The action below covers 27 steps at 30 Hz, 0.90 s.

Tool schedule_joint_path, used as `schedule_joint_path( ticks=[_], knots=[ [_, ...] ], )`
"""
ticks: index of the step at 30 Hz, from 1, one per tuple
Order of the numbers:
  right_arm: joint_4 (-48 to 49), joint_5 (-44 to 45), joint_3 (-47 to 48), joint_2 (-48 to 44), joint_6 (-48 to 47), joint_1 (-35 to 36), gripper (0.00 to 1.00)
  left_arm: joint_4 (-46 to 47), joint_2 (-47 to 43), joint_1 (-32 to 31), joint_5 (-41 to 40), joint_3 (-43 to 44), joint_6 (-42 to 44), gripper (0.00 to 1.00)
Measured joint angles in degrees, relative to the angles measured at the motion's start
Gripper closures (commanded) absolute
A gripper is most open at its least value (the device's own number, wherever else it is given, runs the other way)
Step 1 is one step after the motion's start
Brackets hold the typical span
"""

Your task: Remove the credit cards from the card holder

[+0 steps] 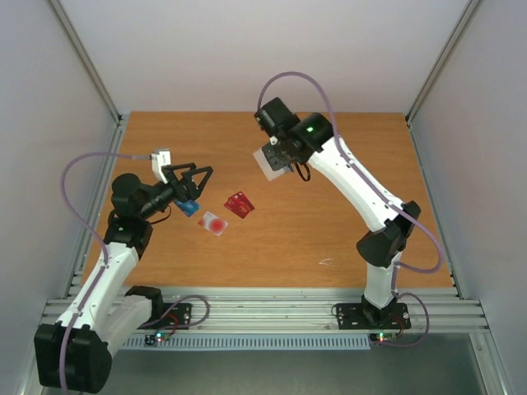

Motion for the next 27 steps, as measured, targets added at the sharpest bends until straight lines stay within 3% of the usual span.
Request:
schedule_joint_path(
  ticks=[4, 10, 18, 21, 27],
  knots=[
    [-3.39, 2.49, 0.02, 2.23, 1.53, 2.49, 0.99, -2.89, 0.13, -4.42, -4.39, 1.05, 1.42, 0.01],
    [-1.27, -6.38, 0.44, 0.87, 2.19, 4.98, 0.99, -5.99, 1.31, -8.9, -8.37, 1.09, 4.13, 0.01],
    [11.43, -37.42, -11.32, -10.12, 1.73, -0.22, 0.99, -7.61, 0.52, -8.9, -9.16, 1.09, 7.85, 0.01],
    [15.3, -44.98, -13.7, -12.37, 3.63, -3.5, 0.99, -8.44, -1.88, -8.9, -8.57, 1.11, 11.04, 0.01],
    [15.56, -43.54, -13.33, -11.96, 7.04, -6.75, 0.99, -9.4, -7.26, -8.61, -16.24, 6.14, 17.86, 0.01]
  ],
)
